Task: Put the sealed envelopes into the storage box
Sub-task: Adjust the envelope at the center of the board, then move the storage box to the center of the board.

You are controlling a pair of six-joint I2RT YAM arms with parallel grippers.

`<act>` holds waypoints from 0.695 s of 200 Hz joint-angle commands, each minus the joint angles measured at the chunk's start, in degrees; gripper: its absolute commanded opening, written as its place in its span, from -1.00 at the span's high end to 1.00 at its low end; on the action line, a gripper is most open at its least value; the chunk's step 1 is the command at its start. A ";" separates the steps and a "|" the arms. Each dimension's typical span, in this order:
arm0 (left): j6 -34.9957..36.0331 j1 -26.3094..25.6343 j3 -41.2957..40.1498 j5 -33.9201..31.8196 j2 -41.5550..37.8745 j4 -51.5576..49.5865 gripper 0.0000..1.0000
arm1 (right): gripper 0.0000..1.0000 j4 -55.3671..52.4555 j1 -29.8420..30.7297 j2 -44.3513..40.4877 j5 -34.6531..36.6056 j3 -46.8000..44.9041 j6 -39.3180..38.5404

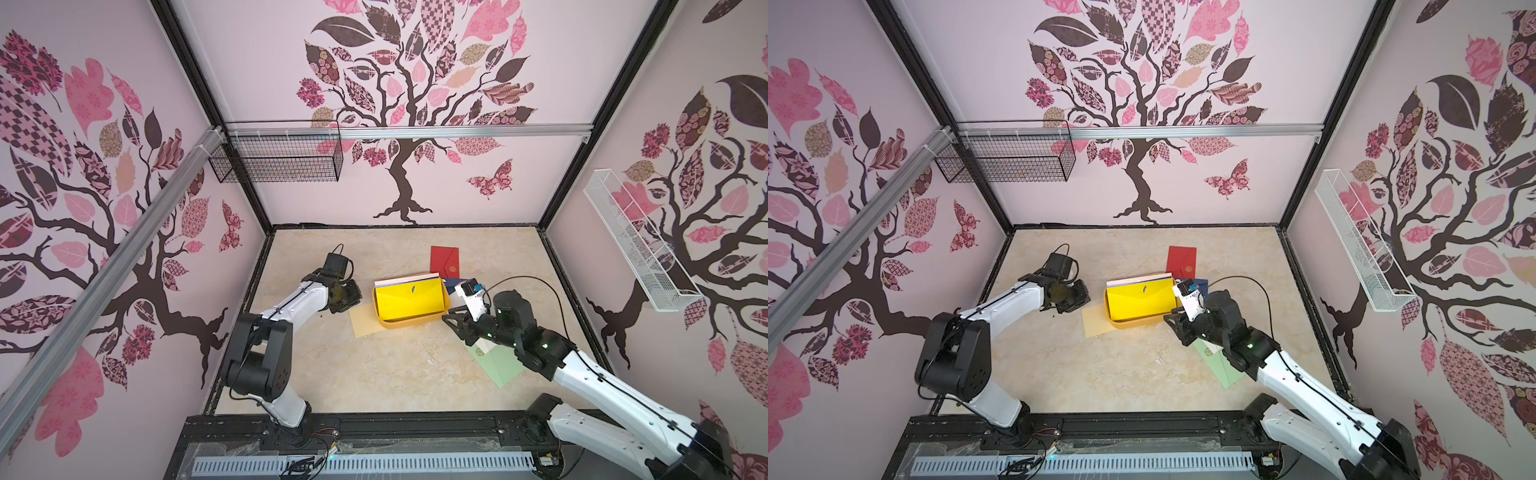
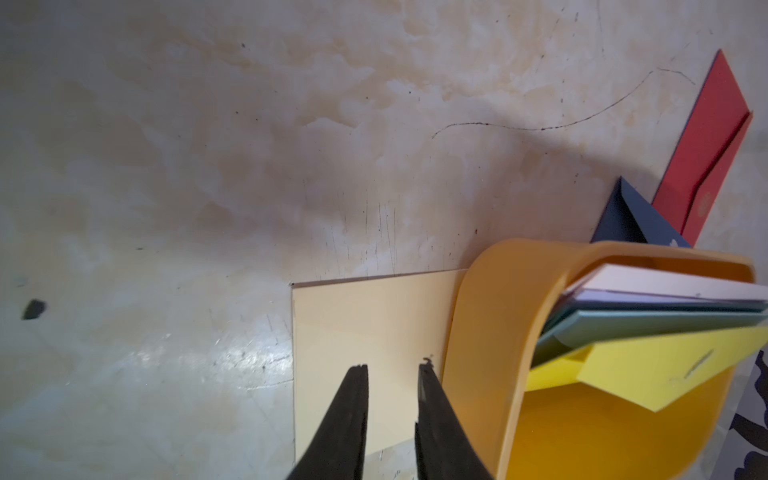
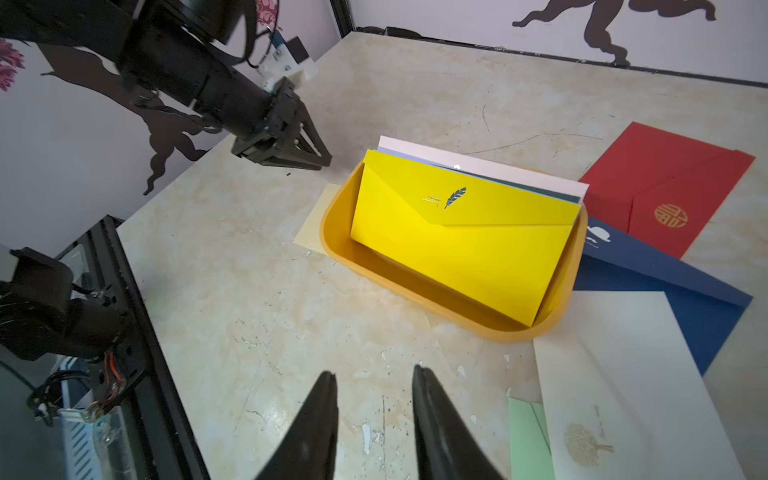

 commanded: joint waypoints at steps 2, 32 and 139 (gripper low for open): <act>1.01 0.18 1.54 1.44 3.80 1.64 0.53 | 0.30 -2.64 0.21 -3.99 -1.49 -1.12 3.28; 0.83 -0.33 -1.03 1.63 4.98 4.17 0.57 | 0.30 -2.75 0.17 -6.48 -2.17 -4.81 6.07; -1.65 -4.73 -15.44 -1.43 -1.28 6.99 0.52 | 0.43 6.98 0.20 22.17 -3.05 -0.95 14.36</act>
